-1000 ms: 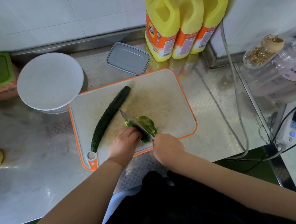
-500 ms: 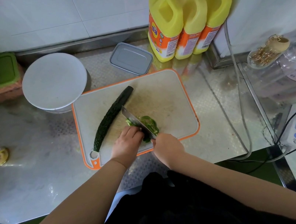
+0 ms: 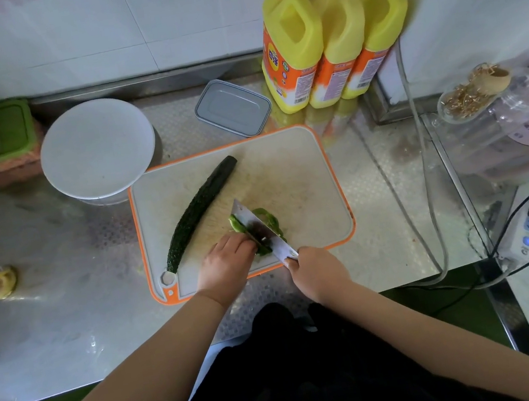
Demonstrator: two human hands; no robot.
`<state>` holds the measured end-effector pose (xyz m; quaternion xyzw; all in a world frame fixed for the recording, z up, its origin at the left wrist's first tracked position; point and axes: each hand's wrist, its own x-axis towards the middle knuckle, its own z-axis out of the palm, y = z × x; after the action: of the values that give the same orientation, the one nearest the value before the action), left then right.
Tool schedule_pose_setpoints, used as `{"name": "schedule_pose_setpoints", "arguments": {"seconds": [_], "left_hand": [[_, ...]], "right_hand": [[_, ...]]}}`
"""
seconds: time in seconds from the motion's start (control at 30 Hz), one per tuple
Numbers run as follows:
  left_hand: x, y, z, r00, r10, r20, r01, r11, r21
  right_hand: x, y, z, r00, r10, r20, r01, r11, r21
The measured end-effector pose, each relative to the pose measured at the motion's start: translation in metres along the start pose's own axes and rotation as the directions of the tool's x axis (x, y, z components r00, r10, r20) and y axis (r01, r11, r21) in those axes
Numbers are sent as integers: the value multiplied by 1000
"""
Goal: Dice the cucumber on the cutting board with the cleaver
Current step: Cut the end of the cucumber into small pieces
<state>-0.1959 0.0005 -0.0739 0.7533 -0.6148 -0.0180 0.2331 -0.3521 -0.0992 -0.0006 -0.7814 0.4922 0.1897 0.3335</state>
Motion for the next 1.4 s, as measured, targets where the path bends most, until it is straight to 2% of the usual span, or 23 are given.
{"name": "schedule_pose_setpoints", "arguments": {"seconds": [0.13,0.5,0.67,0.9,1.13,1.4], "left_hand": [[0,2,-1,1000,-22,17,22,1000,8],[-2,-2,1,991,-46,125,47,999,-1],[1,-3,1,992,-27,121,29,999,-19],[5,-6,-2,993,53,103,-52,999,-10],[7,-8,-3,990,79,114,-77,997,-24],[5,-5,0,997,42,68,-41,999,-12]], "right_hand": [[-1,3,-1,999,47,-19,-45,994,102],[-5,0,1,1000,-21,-22,21,1000,-8],[-5,-1,5,999,-23,-32,21,999,-39],[1,7,-4,999,29,-28,-26,994,111],[6,14,-18,994,77,-81,-68,992,106],[4,1,-11,997,0,-75,4,998,66]]}}
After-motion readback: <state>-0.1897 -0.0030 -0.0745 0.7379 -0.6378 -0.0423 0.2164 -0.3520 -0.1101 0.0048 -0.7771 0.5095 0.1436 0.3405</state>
